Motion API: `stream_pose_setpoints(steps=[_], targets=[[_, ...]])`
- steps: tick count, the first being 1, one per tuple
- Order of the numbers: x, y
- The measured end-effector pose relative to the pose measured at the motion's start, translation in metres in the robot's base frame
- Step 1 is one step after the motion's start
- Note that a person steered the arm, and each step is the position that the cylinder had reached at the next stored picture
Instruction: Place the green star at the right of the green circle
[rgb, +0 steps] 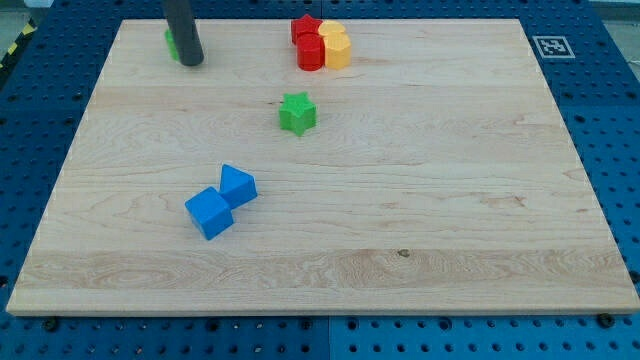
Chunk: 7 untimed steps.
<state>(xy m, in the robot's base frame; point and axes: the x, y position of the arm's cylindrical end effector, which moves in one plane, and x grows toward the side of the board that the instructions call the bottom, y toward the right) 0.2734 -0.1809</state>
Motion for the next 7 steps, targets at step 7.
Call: stream_pose_setpoints(steps=[7], targets=[[0.024,0.022]])
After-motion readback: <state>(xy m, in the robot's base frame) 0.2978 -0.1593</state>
